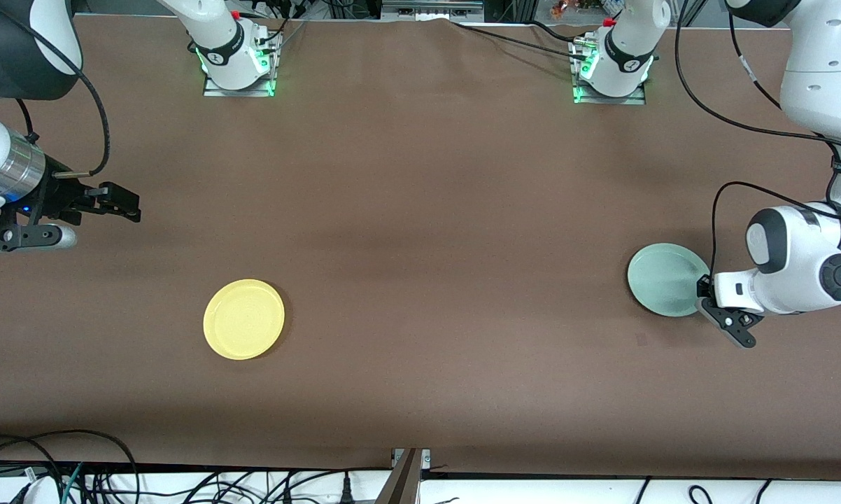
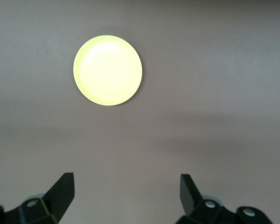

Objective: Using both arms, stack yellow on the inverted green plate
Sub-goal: 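Lower the left gripper and grasp the green plate's rim, then lift the green plate with the left gripper and tilt it on edge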

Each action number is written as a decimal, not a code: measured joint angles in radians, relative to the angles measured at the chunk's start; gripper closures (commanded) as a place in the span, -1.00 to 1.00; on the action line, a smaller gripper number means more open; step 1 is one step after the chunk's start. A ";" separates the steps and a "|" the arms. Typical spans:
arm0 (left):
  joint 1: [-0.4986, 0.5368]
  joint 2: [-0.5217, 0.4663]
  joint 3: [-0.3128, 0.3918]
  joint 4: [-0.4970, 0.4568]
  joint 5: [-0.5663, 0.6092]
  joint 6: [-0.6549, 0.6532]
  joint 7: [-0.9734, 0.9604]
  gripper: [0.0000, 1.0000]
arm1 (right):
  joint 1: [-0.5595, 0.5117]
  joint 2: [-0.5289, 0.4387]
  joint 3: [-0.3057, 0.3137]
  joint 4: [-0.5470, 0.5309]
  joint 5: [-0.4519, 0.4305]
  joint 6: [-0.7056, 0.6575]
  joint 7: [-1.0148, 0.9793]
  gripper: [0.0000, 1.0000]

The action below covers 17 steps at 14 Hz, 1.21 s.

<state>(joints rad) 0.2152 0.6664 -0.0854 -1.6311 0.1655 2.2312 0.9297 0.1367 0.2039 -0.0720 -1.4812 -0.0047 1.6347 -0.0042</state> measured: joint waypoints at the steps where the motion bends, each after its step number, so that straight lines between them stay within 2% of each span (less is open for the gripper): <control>1: -0.034 -0.016 -0.001 0.004 0.062 -0.007 -0.008 1.00 | 0.000 0.001 0.000 0.000 0.000 0.001 0.000 -1.00; 5: -0.176 -0.045 0.000 0.079 0.257 -0.170 -0.131 1.00 | -0.001 0.001 -0.001 0.000 -0.001 0.002 -0.001 -1.00; 8: -0.304 -0.046 -0.002 0.150 0.450 -0.317 -0.267 1.00 | -0.002 0.001 -0.002 0.000 -0.001 0.002 -0.001 -1.00; 14: -0.650 0.000 0.000 0.161 0.834 -0.569 -0.586 1.00 | -0.002 0.001 -0.003 0.000 -0.001 0.002 -0.001 -1.00; 17: -0.773 0.050 0.007 0.175 0.984 -0.705 -0.804 1.00 | -0.002 0.001 -0.003 0.000 -0.001 0.002 0.000 -1.00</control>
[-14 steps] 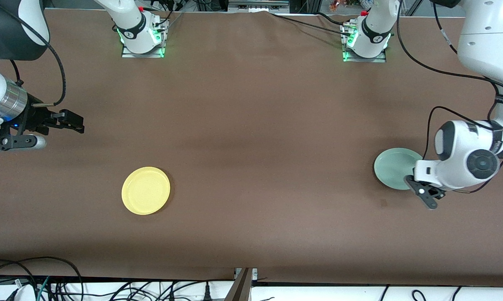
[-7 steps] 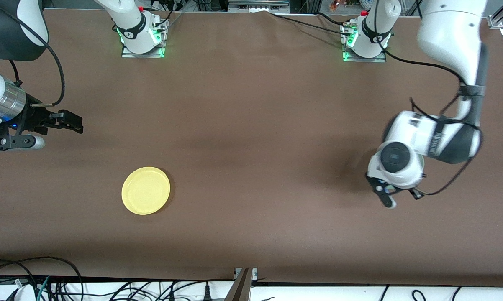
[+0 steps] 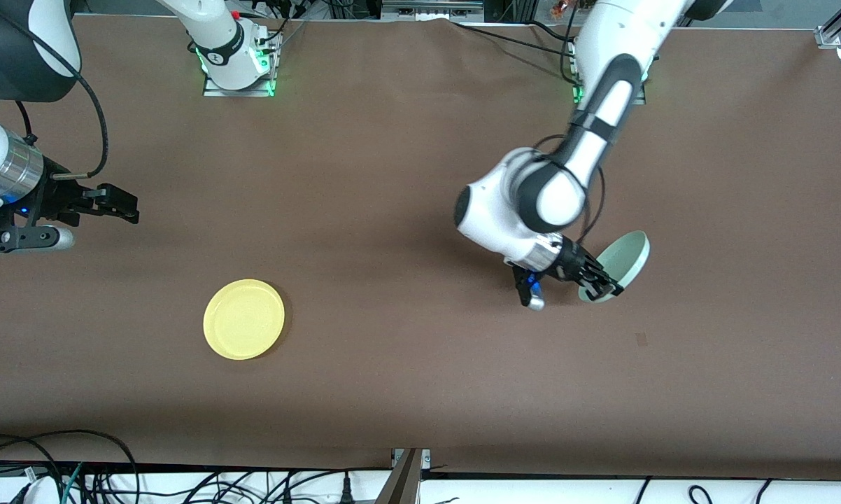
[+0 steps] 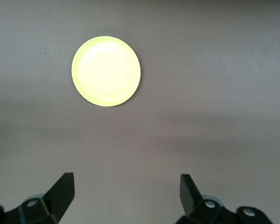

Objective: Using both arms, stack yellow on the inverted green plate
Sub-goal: 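Lift the green plate with the left gripper and tilt it on edge, then flip the green plate with the left gripper while the right gripper reaches yellow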

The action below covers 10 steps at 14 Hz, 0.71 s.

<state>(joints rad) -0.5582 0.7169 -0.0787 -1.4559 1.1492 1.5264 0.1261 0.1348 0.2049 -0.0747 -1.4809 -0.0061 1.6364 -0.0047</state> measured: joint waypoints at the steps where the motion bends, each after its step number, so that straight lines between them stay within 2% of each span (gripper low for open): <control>1: -0.028 0.012 0.002 0.006 0.025 -0.023 -0.058 1.00 | 0.000 0.000 0.000 0.000 0.000 0.000 0.000 -1.00; 7: -0.148 0.090 0.005 0.015 0.032 -0.060 -0.557 1.00 | 0.000 0.000 -0.001 0.000 0.000 0.000 0.000 -1.00; 10: -0.220 0.154 0.014 0.021 0.060 -0.128 -0.686 1.00 | 0.000 0.000 -0.001 0.000 0.000 0.000 0.000 -1.00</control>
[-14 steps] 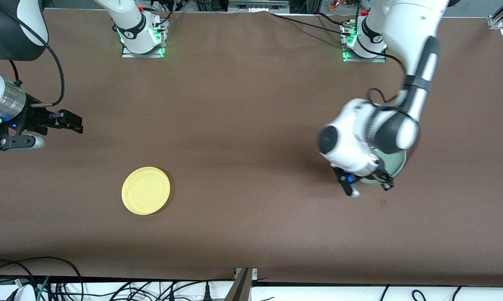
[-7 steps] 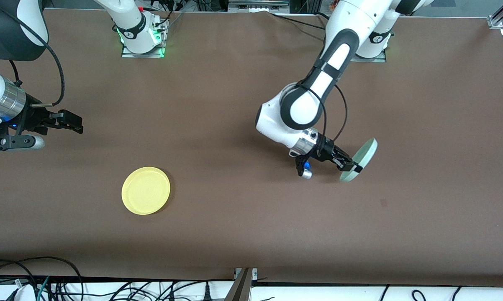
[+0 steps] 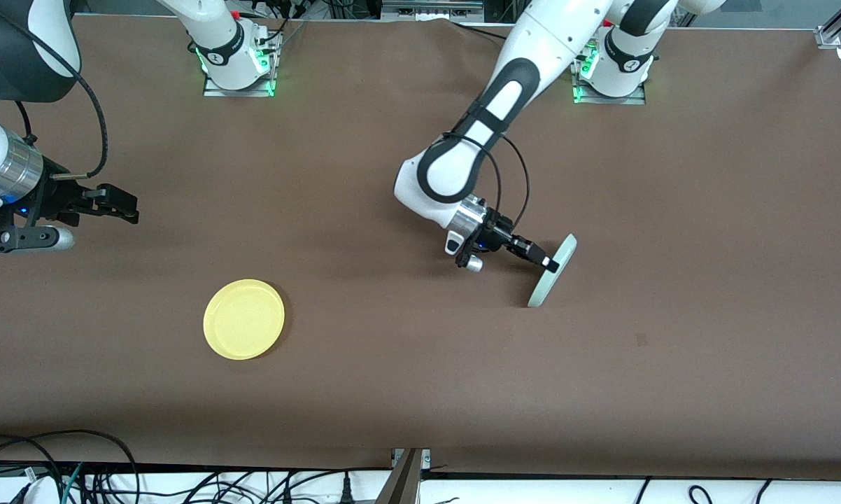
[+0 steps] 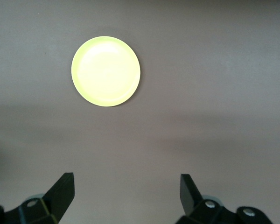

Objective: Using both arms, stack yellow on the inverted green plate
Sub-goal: 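Flip the green plate with the left gripper while the right gripper reaches yellow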

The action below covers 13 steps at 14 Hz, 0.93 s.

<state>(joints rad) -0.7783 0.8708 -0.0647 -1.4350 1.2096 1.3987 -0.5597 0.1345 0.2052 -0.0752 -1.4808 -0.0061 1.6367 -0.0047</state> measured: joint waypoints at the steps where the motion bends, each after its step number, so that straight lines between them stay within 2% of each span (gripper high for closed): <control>1: -0.012 0.005 0.001 0.003 0.001 -0.011 -0.014 1.00 | 0.000 0.000 0.000 0.000 0.000 0.000 0.000 -1.00; 2: -0.016 0.006 0.001 0.005 -0.003 -0.012 -0.019 0.68 | 0.000 0.000 0.000 0.000 0.000 0.000 0.000 -1.00; 3: -0.016 0.006 0.002 0.014 -0.016 -0.012 -0.020 -0.47 | 0.000 0.000 0.000 0.000 0.000 0.000 0.000 -1.00; 4: -0.014 0.007 0.002 0.028 -0.048 -0.006 -0.020 -0.99 | 0.000 0.000 0.000 0.000 0.000 0.000 0.000 -1.00; 8: -0.003 0.009 0.002 0.092 -0.189 0.064 -0.020 -1.00 | -0.014 0.027 -0.005 -0.006 0.000 0.029 -0.019 -1.00; 10: 0.001 0.014 0.002 0.103 -0.253 0.088 -0.025 -1.00 | -0.025 0.092 -0.006 -0.029 0.000 0.114 -0.053 -1.00; 13: 0.004 0.017 0.002 0.144 -0.361 0.128 -0.042 -1.00 | -0.038 0.242 -0.006 -0.074 0.010 0.307 -0.076 -1.00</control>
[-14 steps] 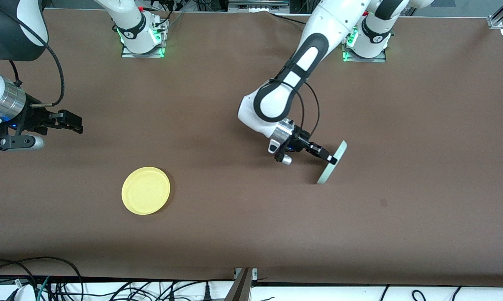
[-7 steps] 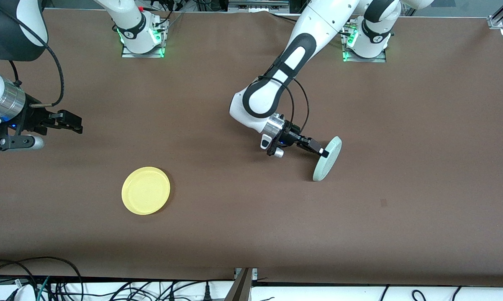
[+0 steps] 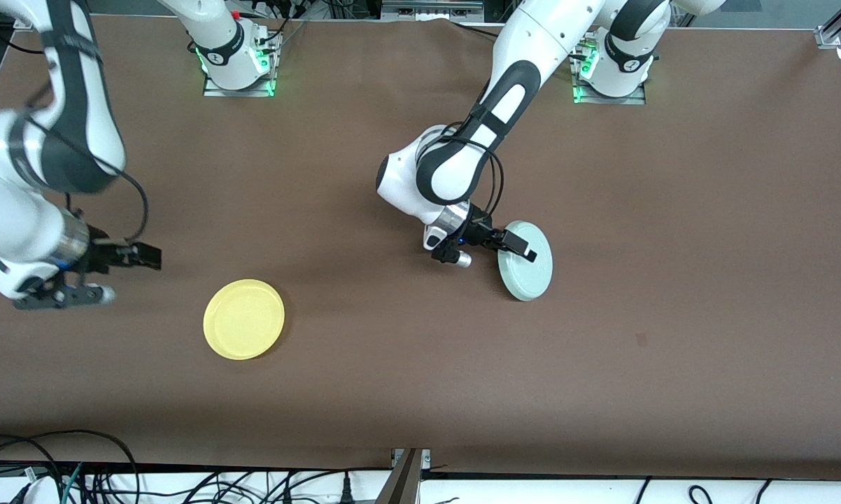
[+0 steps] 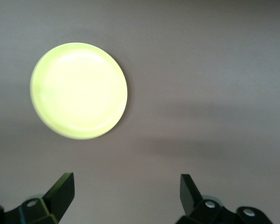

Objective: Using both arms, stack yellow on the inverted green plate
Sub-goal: 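Flip the green plate with the left gripper while the right gripper reaches yellow, then set the inverted green plate down while the right gripper grasps yellow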

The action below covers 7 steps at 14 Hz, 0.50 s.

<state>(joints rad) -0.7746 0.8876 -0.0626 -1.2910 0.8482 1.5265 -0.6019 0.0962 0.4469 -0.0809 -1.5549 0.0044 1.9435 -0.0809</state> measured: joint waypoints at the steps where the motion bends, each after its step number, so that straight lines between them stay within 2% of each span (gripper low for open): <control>1: 0.006 0.000 0.000 0.030 -0.059 0.012 -0.003 -1.00 | -0.001 0.047 0.000 -0.003 0.001 0.054 -0.003 -1.00; 4: 0.053 -0.002 0.003 0.148 -0.250 0.060 -0.004 -1.00 | -0.001 0.151 0.002 -0.003 0.001 0.207 -0.004 -0.97; 7: 0.151 -0.007 0.009 0.218 -0.491 0.154 -0.002 -1.00 | -0.001 0.239 0.002 -0.003 0.002 0.337 -0.004 -0.71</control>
<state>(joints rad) -0.6238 0.8802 -0.0541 -1.0734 0.3568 1.6805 -0.6043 0.0956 0.6859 -0.0784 -1.5583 0.0065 2.2809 -0.0853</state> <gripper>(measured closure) 0.000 0.022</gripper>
